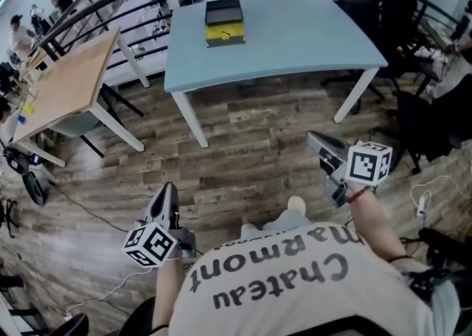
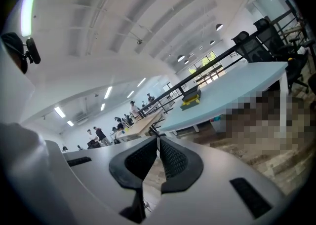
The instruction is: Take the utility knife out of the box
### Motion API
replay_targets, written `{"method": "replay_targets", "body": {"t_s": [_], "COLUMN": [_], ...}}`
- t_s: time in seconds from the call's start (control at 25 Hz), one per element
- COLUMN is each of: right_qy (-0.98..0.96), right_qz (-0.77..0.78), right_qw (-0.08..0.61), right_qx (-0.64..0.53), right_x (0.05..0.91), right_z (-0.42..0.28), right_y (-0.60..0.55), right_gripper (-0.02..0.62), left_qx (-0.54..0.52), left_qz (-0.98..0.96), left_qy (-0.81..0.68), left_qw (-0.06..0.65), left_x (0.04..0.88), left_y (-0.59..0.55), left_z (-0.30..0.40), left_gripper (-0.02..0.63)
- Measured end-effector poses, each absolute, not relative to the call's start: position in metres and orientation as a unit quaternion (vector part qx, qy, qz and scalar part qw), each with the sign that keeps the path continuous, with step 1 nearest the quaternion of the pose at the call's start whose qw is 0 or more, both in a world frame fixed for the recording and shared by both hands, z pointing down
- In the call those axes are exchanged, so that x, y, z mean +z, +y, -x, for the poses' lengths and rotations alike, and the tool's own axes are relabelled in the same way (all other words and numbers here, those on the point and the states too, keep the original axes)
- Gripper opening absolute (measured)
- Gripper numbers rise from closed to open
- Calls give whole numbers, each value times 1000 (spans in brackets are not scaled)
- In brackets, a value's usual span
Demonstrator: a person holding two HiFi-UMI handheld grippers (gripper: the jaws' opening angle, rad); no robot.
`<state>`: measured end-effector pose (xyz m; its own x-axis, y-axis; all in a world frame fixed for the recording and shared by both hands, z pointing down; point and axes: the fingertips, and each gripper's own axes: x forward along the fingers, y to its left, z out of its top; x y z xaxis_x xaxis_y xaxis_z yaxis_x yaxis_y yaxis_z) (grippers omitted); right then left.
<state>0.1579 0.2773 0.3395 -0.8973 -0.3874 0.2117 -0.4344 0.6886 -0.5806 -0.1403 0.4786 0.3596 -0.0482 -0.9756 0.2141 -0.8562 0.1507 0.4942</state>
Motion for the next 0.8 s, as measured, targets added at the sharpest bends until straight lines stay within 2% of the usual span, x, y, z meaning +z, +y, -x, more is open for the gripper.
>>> {"method": "replay_targets", "body": {"t_s": [0.16,0.52,0.8], "right_qy": [-915,-917,-925], "right_qz": [-240,-211,-197], "right_qw": [69,63,62], "right_qx": [317,331,320], "right_x": [356,361,349], "right_z": [-160,-137,-135], "right_y": [267,195,106], "right_gripper": [44,44,44], "left_qx": [-115,-111,-132], "left_qz": [-648,-626,-621], "left_qy": [-704,-716,-723], "left_qw": [267,288,272], "left_x": [365,371,361], "left_y": [465,408,328], "left_z": [128,135,136], "left_gripper": [3,3,3]}}
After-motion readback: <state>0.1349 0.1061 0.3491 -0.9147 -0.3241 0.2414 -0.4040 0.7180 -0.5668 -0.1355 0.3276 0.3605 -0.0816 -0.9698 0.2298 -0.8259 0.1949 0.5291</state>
